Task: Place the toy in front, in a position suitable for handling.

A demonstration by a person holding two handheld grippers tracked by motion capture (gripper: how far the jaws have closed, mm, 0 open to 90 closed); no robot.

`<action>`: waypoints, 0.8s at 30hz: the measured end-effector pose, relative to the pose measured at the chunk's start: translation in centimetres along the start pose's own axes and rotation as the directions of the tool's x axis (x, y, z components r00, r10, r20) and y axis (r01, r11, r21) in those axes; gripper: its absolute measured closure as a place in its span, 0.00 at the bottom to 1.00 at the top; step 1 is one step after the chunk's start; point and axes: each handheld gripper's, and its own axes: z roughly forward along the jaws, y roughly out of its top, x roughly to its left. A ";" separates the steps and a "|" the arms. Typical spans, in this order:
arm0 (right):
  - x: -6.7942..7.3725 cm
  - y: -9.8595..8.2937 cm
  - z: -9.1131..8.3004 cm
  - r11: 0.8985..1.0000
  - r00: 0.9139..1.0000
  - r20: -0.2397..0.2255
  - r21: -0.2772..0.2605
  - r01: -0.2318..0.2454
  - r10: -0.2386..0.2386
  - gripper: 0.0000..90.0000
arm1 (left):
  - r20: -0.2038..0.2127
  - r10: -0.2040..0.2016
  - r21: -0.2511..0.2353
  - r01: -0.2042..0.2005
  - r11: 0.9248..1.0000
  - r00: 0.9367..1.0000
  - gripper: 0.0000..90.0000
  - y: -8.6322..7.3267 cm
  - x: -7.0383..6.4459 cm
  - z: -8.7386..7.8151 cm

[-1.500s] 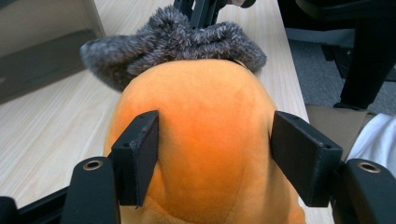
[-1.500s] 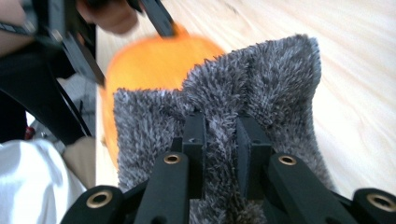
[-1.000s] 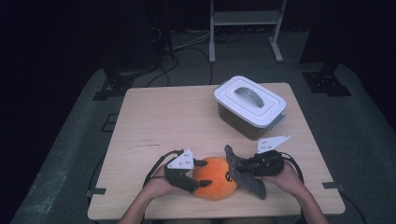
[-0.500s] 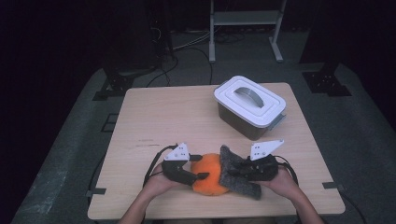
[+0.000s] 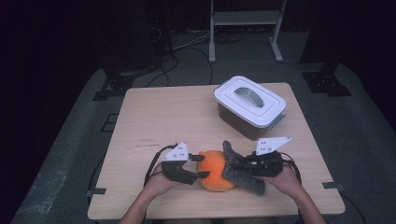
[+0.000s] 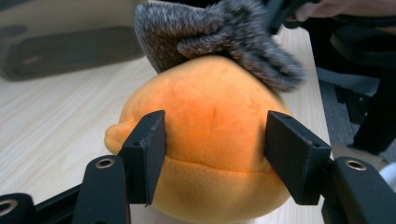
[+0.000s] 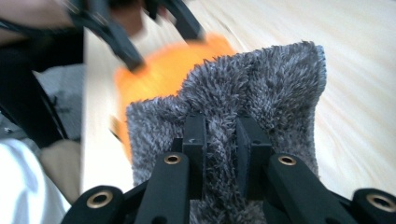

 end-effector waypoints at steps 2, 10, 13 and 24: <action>0.9 0.7 0.4 0.999 0.999 -0.001 -0.009 0.035 -0.035 0.83 | -0.006 0.015 0.003 -0.015 1.000 1.000 0.43 0.2 -0.3 0.2; 0.3 -0.2 0.6 0.999 0.999 0.029 0.020 0.041 -0.041 0.84 | -0.003 -0.018 -0.030 0.018 0.999 1.000 0.36 0.3 0.1 -0.3; 0.2 -0.1 0.1 0.999 0.998 0.046 0.014 0.039 -0.039 0.84 | -0.007 -0.010 -0.019 0.010 1.000 1.000 0.49 0.4 -0.2 0.1; 2.4 1.1 1.5 0.992 0.992 0.024 -0.004 0.125 -0.125 0.84 | -0.013 -0.033 -0.060 0.033 0.998 0.999 0.46 0.8 -0.2 0.6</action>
